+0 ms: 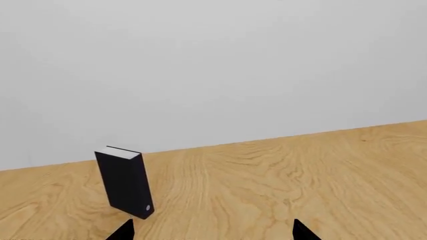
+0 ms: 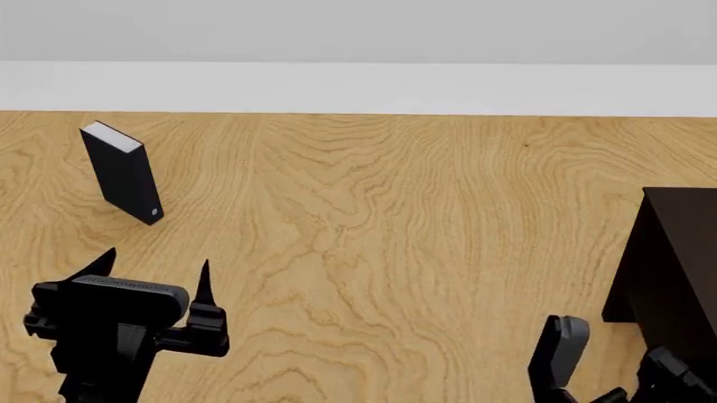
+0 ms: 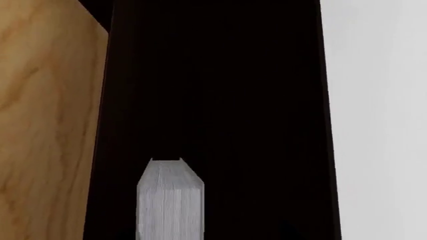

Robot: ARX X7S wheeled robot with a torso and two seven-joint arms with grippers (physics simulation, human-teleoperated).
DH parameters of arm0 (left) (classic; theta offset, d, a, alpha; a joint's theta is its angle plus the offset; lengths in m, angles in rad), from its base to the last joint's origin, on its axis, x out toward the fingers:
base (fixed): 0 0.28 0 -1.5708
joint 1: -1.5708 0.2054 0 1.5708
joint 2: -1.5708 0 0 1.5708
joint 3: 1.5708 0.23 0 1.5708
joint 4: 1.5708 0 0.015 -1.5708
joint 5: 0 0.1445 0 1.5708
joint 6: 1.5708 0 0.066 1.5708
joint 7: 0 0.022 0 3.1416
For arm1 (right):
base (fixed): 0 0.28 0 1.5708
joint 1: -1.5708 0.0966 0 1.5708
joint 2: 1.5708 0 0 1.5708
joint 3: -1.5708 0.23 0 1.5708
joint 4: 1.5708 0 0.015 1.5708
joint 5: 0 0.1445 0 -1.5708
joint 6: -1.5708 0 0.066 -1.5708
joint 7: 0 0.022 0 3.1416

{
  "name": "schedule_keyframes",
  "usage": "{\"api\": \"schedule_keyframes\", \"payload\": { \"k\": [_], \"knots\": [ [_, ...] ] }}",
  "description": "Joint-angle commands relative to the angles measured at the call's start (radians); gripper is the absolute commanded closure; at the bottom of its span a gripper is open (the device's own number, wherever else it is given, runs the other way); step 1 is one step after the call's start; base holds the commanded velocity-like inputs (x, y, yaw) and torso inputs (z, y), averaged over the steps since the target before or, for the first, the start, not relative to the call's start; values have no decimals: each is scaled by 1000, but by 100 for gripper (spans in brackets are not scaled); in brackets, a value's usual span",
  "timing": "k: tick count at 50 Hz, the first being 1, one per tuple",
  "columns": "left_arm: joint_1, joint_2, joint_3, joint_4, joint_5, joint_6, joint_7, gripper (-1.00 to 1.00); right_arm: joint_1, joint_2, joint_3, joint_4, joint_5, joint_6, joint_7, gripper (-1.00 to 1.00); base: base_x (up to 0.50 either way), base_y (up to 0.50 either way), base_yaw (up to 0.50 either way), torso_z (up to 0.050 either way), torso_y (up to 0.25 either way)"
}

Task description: Pick up the book on the right and place it on the cabinet shelf.

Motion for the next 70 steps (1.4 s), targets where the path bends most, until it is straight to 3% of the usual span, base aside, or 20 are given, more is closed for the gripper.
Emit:
{"api": "schedule_keyframes", "payload": {
  "k": [1,39,51,70],
  "knots": [
    [-4,2,1,-31,-6,30,8,-100,41,-5,-111,0,-47,-122,-61,-100,0,0,0,0,10],
    [6,-8,13,-6,-29,33,9,-100,59,-36,-92,0,-39,-241,-72,-100,0,0,0,0,0],
    [3,-8,16,-20,-32,45,12,-100,21,-14,211,0,0,-422,-301,-100,0,0,0,0,0],
    [10,-14,23,5,-39,32,1,-100,36,-38,273,0,-26,-458,-387,-100,0,0,0,0,0]
  ]
}}
